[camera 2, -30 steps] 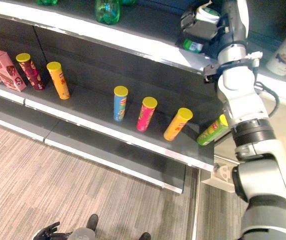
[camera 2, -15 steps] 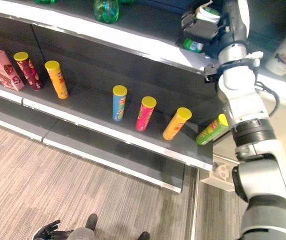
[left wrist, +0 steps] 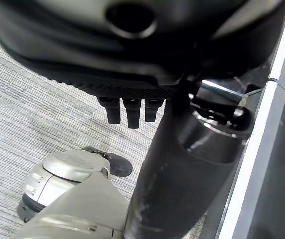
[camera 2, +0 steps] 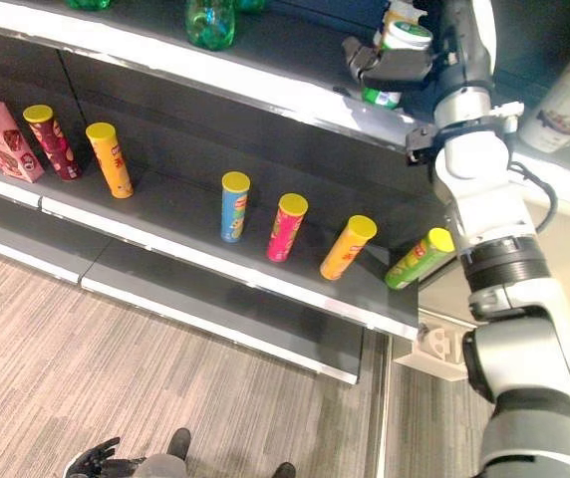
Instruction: Put the goods on the table back onto the shelves and tidy them up.
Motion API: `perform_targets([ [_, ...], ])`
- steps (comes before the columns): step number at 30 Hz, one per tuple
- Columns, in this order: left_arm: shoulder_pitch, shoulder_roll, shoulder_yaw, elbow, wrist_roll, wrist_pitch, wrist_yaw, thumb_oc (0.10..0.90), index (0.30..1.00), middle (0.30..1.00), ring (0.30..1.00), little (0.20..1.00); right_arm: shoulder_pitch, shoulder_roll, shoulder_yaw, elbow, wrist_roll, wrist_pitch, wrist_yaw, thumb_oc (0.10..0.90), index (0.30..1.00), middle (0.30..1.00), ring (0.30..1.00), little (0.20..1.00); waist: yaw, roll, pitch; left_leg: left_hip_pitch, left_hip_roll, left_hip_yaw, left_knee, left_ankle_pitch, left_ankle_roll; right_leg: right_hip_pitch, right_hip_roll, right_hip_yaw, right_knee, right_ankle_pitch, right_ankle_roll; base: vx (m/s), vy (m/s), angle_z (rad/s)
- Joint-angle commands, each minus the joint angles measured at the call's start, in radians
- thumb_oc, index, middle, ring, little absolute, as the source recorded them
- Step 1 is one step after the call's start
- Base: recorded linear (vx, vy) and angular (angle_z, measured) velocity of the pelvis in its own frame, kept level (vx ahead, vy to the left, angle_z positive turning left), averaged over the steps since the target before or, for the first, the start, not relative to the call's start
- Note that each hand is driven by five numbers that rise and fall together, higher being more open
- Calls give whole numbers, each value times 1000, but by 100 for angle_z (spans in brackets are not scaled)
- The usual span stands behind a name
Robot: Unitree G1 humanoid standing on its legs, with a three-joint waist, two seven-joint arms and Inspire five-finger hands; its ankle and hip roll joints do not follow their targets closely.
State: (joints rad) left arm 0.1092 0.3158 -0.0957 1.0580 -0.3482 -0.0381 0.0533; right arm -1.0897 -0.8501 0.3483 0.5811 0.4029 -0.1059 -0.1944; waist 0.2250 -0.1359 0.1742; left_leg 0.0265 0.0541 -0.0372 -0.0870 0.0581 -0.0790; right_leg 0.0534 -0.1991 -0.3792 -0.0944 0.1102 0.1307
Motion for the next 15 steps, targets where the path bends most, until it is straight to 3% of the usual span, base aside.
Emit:
perform_targets([
  [1,-29,49,-19,47,35,-26,1,800,900,900,900,900,-94,-87,-43,-75,9,-73,-36,800,900,900,900,900,10,-26,-37,-12,-7,30,5,-58,8,110,-86,-19,7,-55,111,0,0,0],
  [8,-32,46,-13,53,46,-26,0,800,900,900,900,900,-78,-130,-91,-179,-23,-102,-74,800,900,900,900,900,-3,-22,-42,-7,-6,34,4,-60,8,110,-87,-16,7,-54,113,0,0,0],
  [10,-39,41,1,62,60,-24,2,800,900,900,900,900,-24,-175,-170,-347,-60,-136,-101,800,900,900,900,900,-27,-22,-47,-4,-6,43,4,-65,10,103,-86,-2,7,-51,115,0,0,0],
  [13,-40,38,8,67,76,-23,0,800,900,900,900,900,35,-212,-228,-460,-102,-151,-108,800,900,900,900,900,-44,-21,-51,-1,-3,55,4,-67,12,94,-86,9,7,-49,116,4,17,-7],
  [15,-41,23,24,65,106,-24,-7,800,900,900,900,900,194,-269,-394,-662,-152,-194,-120,800,900,900,900,900,-98,-12,-56,12,-1,91,4,-77,16,67,-87,54,7,-39,121,0,58,-33],
])
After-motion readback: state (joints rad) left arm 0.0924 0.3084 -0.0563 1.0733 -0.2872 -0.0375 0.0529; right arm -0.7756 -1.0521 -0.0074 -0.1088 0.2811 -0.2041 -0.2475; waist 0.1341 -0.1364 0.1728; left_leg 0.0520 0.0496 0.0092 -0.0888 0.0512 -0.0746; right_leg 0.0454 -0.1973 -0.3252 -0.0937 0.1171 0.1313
